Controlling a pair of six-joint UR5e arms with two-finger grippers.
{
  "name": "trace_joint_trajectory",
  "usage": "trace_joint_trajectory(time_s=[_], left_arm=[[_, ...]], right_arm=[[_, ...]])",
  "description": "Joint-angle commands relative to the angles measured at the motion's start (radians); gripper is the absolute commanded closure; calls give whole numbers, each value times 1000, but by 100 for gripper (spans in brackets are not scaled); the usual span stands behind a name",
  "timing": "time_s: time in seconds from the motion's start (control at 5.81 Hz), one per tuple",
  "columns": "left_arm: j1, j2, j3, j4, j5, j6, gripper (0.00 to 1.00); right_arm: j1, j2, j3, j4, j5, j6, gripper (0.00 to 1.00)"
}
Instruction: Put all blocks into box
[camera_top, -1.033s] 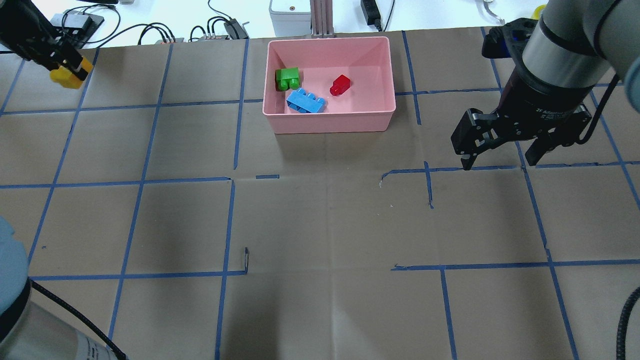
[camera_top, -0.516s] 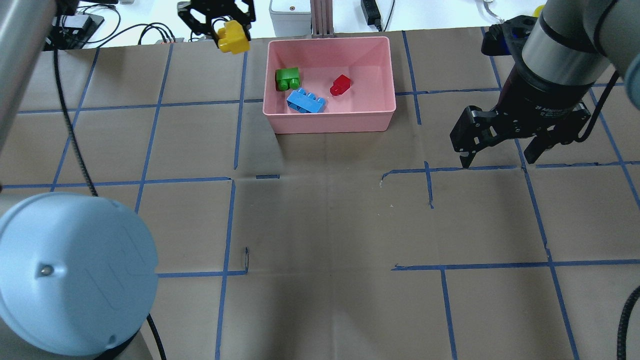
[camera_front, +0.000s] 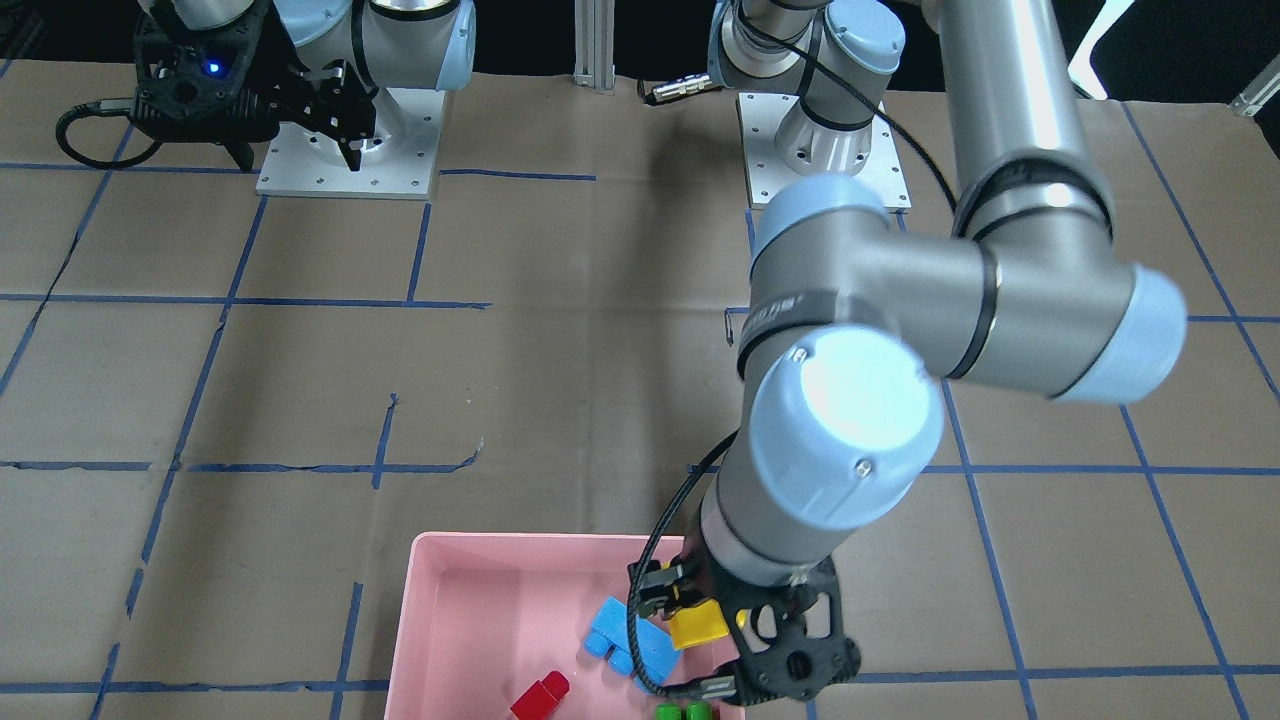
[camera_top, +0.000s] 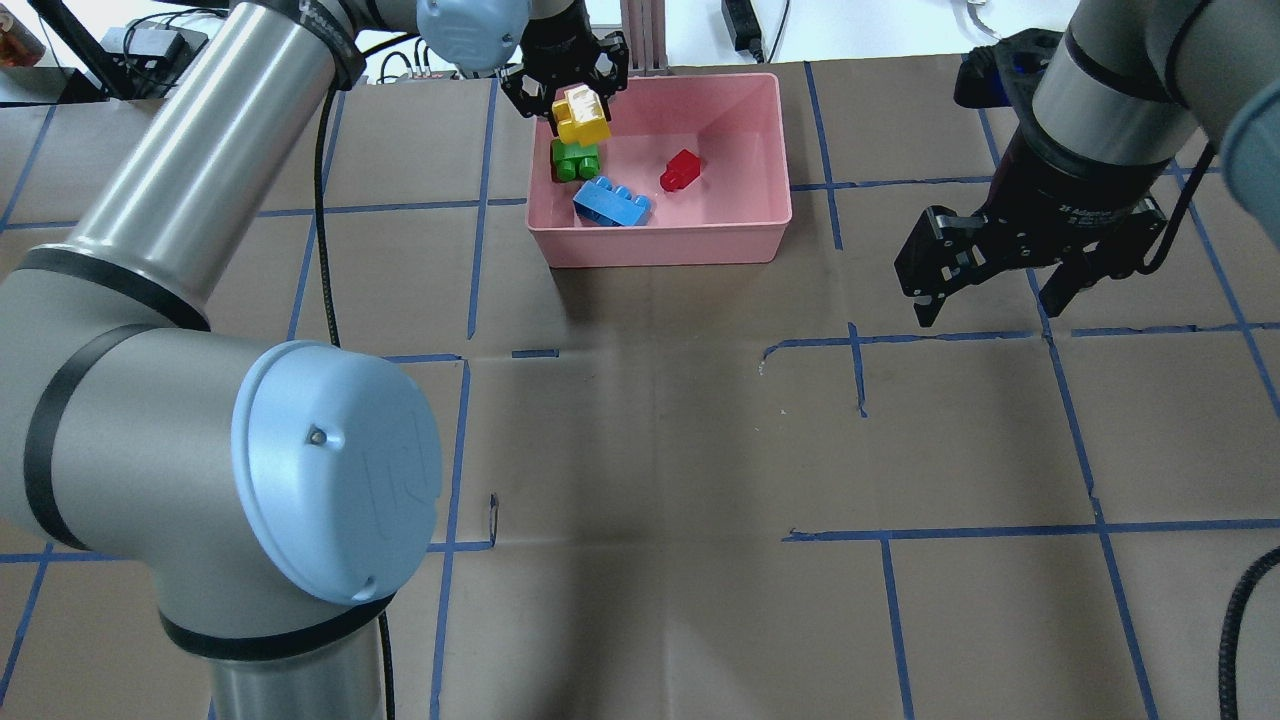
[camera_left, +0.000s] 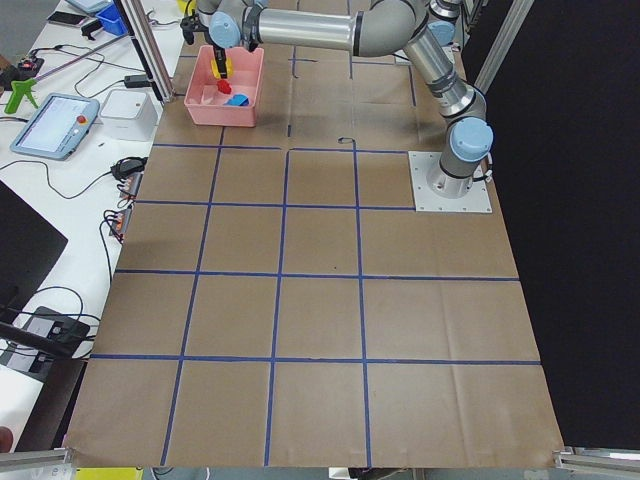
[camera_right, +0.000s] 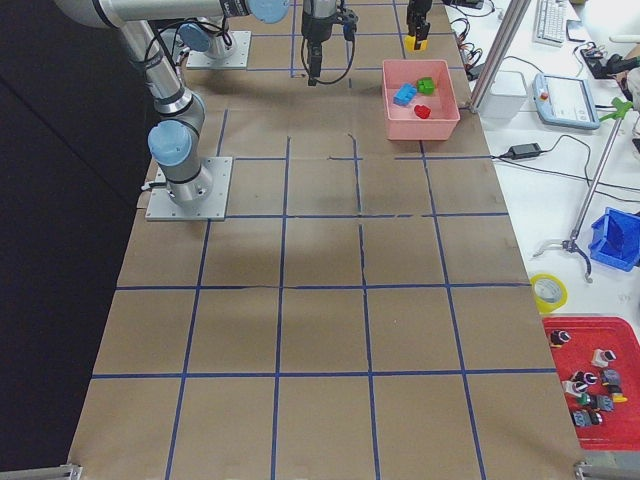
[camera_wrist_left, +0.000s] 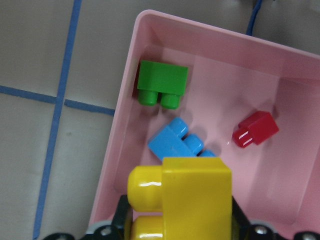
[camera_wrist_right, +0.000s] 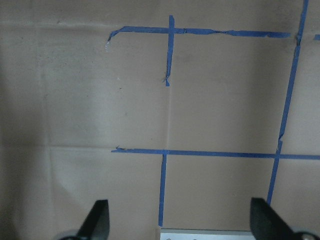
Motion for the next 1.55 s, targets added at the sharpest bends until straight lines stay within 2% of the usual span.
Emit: trace_joint_trajectory(time_s=[0.0, 0.17, 0.34, 0.52, 0.69, 0.86, 1.03, 1.38], left_arm=[[-3, -45, -5, 41, 3, -2, 71], [-4, -45, -9, 53, 3, 3, 11], [-4, -32, -6, 59, 27, 6, 1], [-7, -1, -2, 44, 38, 11, 1], [2, 89, -17, -22, 38, 82, 0], [38, 196, -45, -151, 43, 181, 1], [87, 305, -130, -206, 40, 283, 1], [169, 543, -405, -207, 37, 516, 1]], right_arm=[[-5, 66, -2, -63, -5, -1, 0], [-5, 66, -2, -63, -5, -1, 0], [-5, 66, 2, -63, -2, -1, 0], [-5, 66, 1, -63, 3, 1, 0], [-5, 66, 2, -61, 3, 1, 0], [-5, 66, 2, -61, 4, 1, 0], [-5, 66, 1, -63, 3, -1, 0], [-3, 66, 1, -64, 4, 1, 0]])
